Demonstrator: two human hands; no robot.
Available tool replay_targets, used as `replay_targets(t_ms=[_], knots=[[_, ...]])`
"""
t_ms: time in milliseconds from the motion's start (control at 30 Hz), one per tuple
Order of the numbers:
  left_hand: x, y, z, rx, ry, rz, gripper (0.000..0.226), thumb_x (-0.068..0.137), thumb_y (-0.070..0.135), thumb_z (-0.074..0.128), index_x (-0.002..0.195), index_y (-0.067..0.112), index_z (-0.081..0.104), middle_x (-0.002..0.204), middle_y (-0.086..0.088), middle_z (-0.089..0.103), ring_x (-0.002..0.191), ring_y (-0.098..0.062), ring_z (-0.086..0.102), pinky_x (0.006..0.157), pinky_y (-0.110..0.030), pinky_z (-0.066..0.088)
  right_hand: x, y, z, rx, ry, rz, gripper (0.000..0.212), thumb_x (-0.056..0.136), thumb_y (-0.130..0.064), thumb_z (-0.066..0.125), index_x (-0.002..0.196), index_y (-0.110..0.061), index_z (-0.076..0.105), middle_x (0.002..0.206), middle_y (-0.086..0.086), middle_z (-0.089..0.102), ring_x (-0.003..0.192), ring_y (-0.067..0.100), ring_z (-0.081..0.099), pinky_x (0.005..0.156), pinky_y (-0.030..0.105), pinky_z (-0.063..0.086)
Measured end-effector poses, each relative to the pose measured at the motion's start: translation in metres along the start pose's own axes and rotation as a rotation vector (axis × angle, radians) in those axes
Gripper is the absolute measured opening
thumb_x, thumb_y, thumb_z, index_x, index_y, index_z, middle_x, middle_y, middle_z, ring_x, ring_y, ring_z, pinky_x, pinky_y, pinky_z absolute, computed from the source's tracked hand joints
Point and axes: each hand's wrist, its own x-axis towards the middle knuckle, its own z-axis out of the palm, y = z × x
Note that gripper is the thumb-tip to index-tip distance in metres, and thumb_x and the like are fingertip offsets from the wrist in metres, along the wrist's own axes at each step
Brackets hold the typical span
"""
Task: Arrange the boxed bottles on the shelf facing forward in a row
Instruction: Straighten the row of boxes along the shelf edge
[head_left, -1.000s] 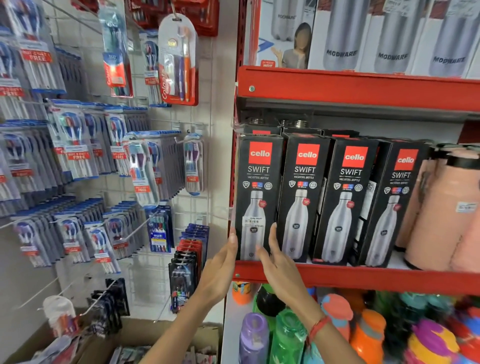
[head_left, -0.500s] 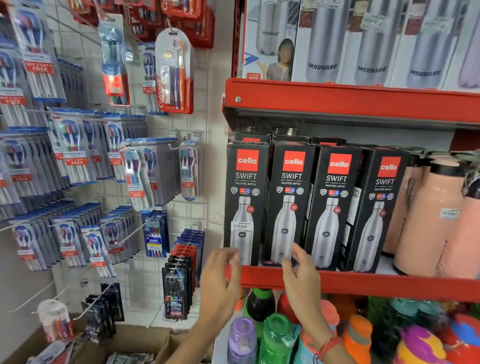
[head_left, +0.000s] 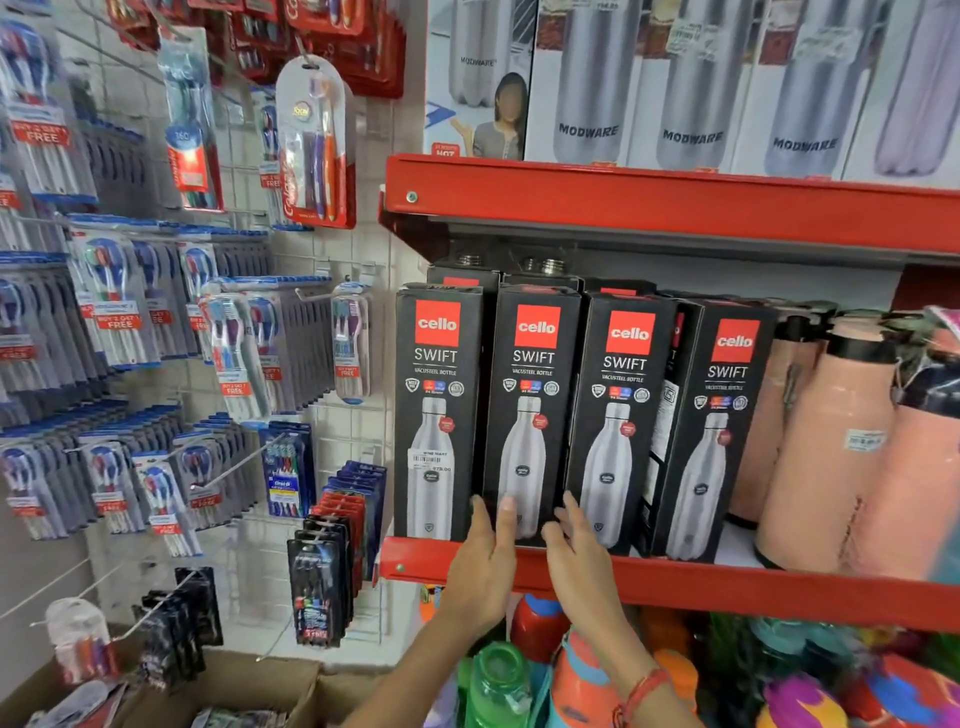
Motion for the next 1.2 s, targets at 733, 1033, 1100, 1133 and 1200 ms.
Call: replay_targets(t_ms=[733, 1033, 1100, 1133, 1200], knots=[[-0.022, -0.006, -0.008, 0.020, 0.092, -0.017, 0.090, 0.079, 0.075, 0.013, 0.152, 0.024, 0.019, 0.159, 0.001, 0.028, 0.145, -0.025, 0.029, 0.118, -0.040, 0.020, -0.025, 0.000, -0.012, 0.006, -0.109, -0.108, 0.056, 0.092, -0.032, 0.039, 0.142, -0.047, 0.020, 0.065, -0.006, 0.047, 0.063, 0.011, 0.044, 0.065, 0.028, 0.036], [-0.025, -0.004, -0.012, 0.053, 0.061, -0.026, 0.089, 0.083, 0.074, 0.016, 0.153, 0.020, 0.017, 0.157, -0.005, 0.033, 0.143, -0.026, 0.033, 0.116, -0.041, 0.023, -0.025, -0.002, -0.019, -0.056, -0.116, -0.120, 0.055, 0.095, -0.029, 0.038, 0.146, -0.039, 0.021, 0.094, 0.012, 0.069, 0.078, 0.019, 0.062, 0.074, 0.035, 0.045], [-0.026, -0.004, -0.008, 0.097, 0.107, -0.011, 0.084, 0.087, 0.070, 0.025, 0.152, 0.017, 0.019, 0.151, -0.007, 0.044, 0.138, -0.026, 0.042, 0.112, -0.040, 0.030, -0.024, 0.002, -0.022, -0.022, -0.105, -0.120, 0.054, 0.095, -0.025, 0.040, 0.145, -0.037, 0.025, 0.123, 0.014, 0.064, 0.107, 0.020, 0.061, 0.093, 0.038, 0.045], [-0.028, -0.003, -0.004, 0.137, 0.175, 0.030, 0.076, 0.091, 0.063, 0.032, 0.149, 0.015, 0.024, 0.145, -0.007, 0.050, 0.133, -0.025, 0.047, 0.108, -0.038, 0.035, -0.025, 0.006, -0.025, 0.009, -0.080, -0.122, 0.053, 0.095, -0.023, 0.042, 0.145, -0.034, 0.029, 0.134, 0.011, 0.057, 0.119, 0.018, 0.056, 0.100, 0.035, 0.042], [-0.032, 0.004, 0.006, 0.169, 0.312, 0.159, 0.052, 0.096, 0.042, 0.044, 0.140, 0.014, 0.038, 0.134, -0.001, 0.057, 0.124, -0.018, 0.053, 0.102, -0.032, 0.040, -0.024, 0.015, -0.033, 0.030, 0.040, -0.120, 0.048, 0.094, -0.019, 0.047, 0.141, -0.024, 0.041, 0.140, 0.004, 0.052, 0.125, 0.015, 0.051, 0.108, 0.033, 0.038]])
